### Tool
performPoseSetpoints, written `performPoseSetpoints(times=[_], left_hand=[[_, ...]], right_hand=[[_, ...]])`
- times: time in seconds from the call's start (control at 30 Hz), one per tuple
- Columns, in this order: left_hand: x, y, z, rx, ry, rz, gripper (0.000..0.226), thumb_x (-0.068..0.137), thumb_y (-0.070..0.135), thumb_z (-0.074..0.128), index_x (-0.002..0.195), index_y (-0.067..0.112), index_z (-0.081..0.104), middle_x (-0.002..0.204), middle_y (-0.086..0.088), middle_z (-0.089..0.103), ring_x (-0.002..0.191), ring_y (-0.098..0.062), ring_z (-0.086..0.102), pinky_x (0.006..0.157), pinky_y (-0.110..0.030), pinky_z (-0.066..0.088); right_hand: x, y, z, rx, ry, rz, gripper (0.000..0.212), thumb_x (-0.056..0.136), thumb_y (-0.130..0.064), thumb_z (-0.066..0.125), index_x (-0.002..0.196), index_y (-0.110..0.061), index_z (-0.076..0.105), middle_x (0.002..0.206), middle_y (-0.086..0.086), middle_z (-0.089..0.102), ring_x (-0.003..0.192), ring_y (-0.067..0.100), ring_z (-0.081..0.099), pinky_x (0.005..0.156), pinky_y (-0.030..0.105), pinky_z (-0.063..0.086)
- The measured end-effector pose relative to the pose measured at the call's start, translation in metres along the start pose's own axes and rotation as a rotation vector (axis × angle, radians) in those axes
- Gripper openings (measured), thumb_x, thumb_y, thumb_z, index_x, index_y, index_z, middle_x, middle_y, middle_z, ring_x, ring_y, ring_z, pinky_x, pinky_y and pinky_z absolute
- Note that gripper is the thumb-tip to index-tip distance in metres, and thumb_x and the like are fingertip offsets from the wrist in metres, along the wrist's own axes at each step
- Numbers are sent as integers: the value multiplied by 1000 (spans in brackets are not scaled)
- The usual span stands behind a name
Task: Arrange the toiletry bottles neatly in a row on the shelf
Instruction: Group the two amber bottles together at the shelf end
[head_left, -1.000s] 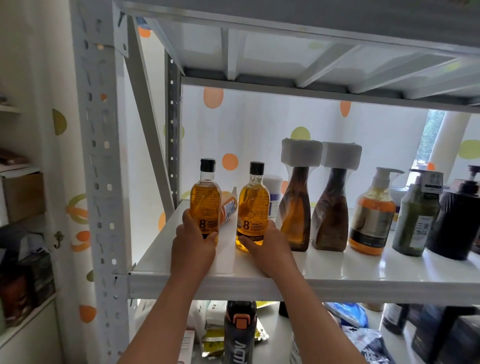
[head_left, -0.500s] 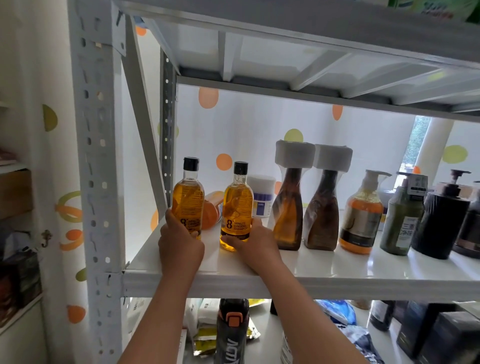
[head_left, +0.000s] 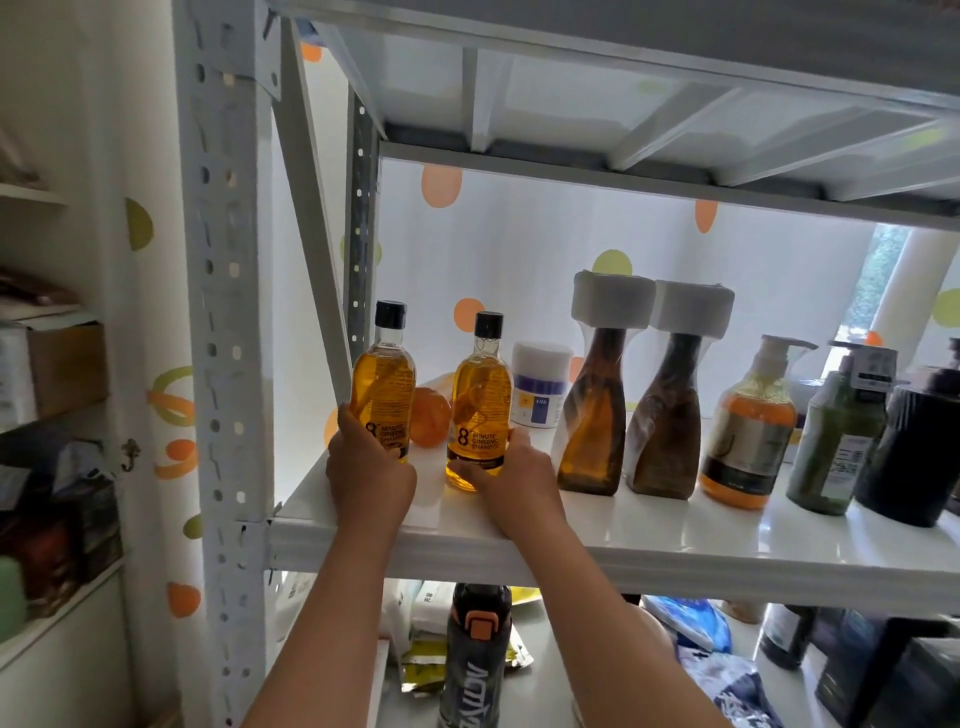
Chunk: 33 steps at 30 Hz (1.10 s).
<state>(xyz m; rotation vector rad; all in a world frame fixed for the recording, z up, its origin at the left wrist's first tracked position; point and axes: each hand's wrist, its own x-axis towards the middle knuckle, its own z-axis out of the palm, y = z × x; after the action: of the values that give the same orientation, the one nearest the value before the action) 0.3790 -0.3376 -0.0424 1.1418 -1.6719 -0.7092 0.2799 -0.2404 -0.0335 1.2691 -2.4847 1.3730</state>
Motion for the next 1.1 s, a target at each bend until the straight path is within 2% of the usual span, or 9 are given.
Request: performPoseSetpoints(times=[0.13,0.27,0.33,0.4,0.5,0.6,0.67,0.77,1.1], left_hand=[[-12,10,-5,-15,180,83,96,76,10,70,149,26,10,156,-17,14,145,-36,14,115,-52,22],[-51,28,-7,-226,492,385,59,77,9,68,129,16,42,135,-14,47,124,-30,46,101,-40,40],[-68,41,5,-307,379,412,46,82,17,67,123,20,47,123,-6,56,112,-24,55,92,-34,49],[-78,50,23,-334,191,370,56,83,27,68,132,26,40,130,0,52,118,-19,52,91,-26,46],[-76,52,45,-139,38,266,95,77,45,70,147,29,7,153,-4,27,136,-23,35,100,-33,42],[-65,51,51,170,-88,194,111,78,56,64,146,27,-19,156,-10,23,131,-28,46,95,-39,47],[-59,52,52,303,-69,183,109,81,53,61,146,23,-20,146,-13,41,113,-27,61,82,-35,53],[-53,49,51,378,-44,181,100,85,49,60,145,20,-14,122,-11,60,96,-25,66,73,-34,54],[-49,42,44,358,-1,167,94,86,43,61,148,12,-3,118,-11,62,101,-26,65,76,-34,53]], right_hand=[[-7,-2,-8,67,103,-59,53,80,-47,67,120,-15,51,110,3,66,97,16,62,75,21,47],[-18,8,-19,184,373,-173,41,85,-37,65,117,-12,57,107,3,66,94,12,62,81,25,54],[-19,19,-25,167,552,-212,36,83,-29,69,113,-12,58,111,5,62,102,16,59,86,26,51],[-17,29,-33,108,648,-209,43,81,-27,71,119,-14,53,123,8,53,113,20,51,91,29,49],[-15,39,-46,113,566,-110,66,82,-30,70,137,-20,35,142,6,36,128,21,40,99,34,46],[-12,41,-53,136,431,-45,84,82,-30,70,146,-20,18,150,4,29,134,23,37,103,35,41],[-9,42,-57,121,337,10,90,82,-31,70,149,-19,11,150,4,30,135,23,38,105,35,40],[-1,44,-62,94,257,135,81,82,-35,69,143,-14,20,141,9,44,126,28,49,99,36,45],[-6,33,-59,-18,184,141,66,81,-43,68,129,-12,35,126,7,55,113,26,58,89,31,49]])
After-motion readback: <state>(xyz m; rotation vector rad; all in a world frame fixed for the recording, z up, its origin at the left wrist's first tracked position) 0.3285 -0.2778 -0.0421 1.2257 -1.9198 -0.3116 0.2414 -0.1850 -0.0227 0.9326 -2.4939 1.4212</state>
